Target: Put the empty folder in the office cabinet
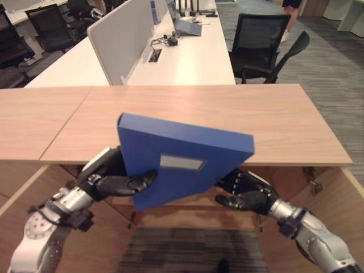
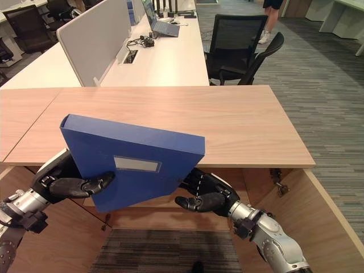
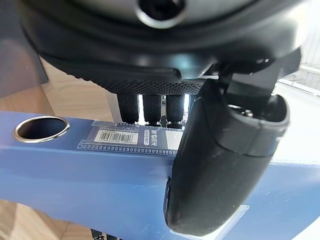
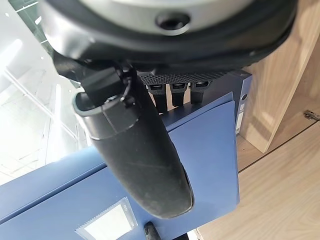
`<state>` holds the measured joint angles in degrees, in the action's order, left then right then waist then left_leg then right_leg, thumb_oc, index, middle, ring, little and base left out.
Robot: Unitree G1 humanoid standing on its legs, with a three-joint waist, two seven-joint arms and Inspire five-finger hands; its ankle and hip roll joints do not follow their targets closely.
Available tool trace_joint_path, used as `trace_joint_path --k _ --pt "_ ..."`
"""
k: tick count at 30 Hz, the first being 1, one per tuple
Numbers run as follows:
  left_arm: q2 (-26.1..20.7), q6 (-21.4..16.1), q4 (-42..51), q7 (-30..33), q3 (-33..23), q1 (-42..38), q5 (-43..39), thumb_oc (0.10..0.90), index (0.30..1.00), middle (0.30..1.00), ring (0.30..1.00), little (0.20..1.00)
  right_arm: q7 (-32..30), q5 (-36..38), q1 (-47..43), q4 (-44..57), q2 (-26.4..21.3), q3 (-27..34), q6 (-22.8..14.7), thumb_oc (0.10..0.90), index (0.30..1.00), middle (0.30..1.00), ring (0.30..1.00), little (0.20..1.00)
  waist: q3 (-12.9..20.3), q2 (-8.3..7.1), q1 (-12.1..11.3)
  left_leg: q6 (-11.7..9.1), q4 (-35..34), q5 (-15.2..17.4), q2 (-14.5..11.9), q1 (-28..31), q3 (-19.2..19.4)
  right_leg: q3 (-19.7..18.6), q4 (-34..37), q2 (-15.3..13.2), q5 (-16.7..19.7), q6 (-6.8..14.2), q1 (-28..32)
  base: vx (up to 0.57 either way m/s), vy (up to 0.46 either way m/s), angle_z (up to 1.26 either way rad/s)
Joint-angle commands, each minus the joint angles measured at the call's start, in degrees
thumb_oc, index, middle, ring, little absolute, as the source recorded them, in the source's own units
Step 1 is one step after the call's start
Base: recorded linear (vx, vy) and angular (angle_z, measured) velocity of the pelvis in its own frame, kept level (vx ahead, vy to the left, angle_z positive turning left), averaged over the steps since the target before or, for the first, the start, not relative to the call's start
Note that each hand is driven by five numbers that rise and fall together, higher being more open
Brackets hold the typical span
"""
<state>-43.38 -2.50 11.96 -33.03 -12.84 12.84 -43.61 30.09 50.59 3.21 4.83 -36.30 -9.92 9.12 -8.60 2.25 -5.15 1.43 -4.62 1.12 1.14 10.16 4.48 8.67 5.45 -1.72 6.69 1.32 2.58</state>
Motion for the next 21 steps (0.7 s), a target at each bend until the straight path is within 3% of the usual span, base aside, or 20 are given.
trace_joint_path --k 1,9,21 --pt "-0.23 -7.21 2.49 1.39 -4.05 -6.76 -3.32 0.400 0.300 0.300 0.300 0.300 2.95 3.54 -8.17 11.57 2.77 0.12 -5.84 0.800 0.900 0.900 0.900 0.900 3.29 -1.39 0.32 -4.80 -0.38 1.55 -2.78 -1.63 -3.05 -0.39 -1.10 -2.49 -9.13 5.10 8.08 0.00 0.000 0.00" --pt "-1.17 -5.45 2.85 -0.19 -2.28 -6.03 -3.24 0.400 0.300 0.300 0.300 0.300 0.58 2.93 -11.86 13.28 4.44 2.08 -8.49 0.800 0.900 0.900 0.900 0.900 3.52 -1.28 0.12 -4.66 -0.38 1.58 -2.74 -1.59 -3.11 -0.44 -1.10 -2.33 -9.07 5.00 8.10 0.00 0.000 0.00" --pt "-6.13 -2.34 3.94 -4.32 3.91 -5.17 -3.17 0.400 0.300 0.300 0.300 0.300 0.42 2.32 -13.84 11.66 3.86 -1.06 -8.65 0.800 0.900 0.900 0.900 0.900 3.30 -1.57 0.05 -4.69 -0.38 1.34 -2.72 -1.76 -3.17 -0.34 -1.14 -2.27 -8.72 5.07 7.93 0.00 0.000 0.00"
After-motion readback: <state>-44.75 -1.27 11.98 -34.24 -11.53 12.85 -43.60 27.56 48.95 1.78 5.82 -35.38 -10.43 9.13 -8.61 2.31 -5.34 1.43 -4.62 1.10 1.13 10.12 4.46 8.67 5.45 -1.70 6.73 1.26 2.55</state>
